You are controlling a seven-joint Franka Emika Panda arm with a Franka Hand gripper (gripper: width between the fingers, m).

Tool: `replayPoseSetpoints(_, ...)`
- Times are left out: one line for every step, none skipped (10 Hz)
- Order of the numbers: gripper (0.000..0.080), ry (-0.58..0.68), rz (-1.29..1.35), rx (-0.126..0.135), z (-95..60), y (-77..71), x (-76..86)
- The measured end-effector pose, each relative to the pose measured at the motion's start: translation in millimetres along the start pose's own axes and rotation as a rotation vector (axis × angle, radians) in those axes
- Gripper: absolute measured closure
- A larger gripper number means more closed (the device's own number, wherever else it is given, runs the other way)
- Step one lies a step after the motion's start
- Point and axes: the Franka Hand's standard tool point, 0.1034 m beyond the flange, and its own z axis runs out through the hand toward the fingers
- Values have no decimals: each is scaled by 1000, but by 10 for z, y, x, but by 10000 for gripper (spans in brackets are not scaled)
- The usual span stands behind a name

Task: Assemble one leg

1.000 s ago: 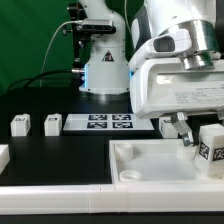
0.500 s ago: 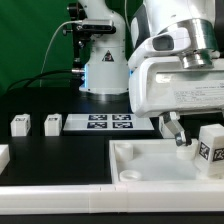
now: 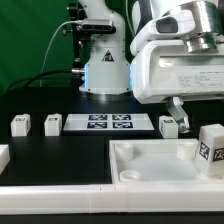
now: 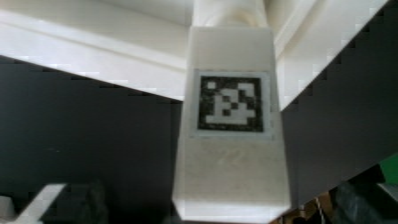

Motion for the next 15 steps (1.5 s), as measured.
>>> replayPoseSetpoints(150,-44,-3,13,14,-32,-22)
replayPoseSetpoints(150,-44,-3,13,11,-30,-6)
replayPoseSetpoints(150,-57,-3,17,19,-44,-24)
replayPoseSetpoints(150,-161,-2,45,30,-112,-80)
replayPoseSetpoints(150,-236,-5,65,12,-152,-46)
replayPoseSetpoints(150,-371,10,91,-4,-180,-78)
replayPoseSetpoints(150,-496,7,108,-10,-177,-56)
replayPoseSetpoints(150,-481,7,106,44,-132,48)
replayPoseSetpoints(150,-485,12,104,59,-100,26)
replayPoseSetpoints(150,-486,12,102,61,-63,16)
replayPoseSetpoints(150,-487,15,100,66,-38,4)
replayPoseSetpoints(150,-491,17,99,82,-29,-19)
replayPoseSetpoints(150,-494,18,100,97,-31,-40)
replayPoseSetpoints(150,-498,18,101,112,-36,-61)
replayPoseSetpoints(150,-499,18,101,118,-36,-69)
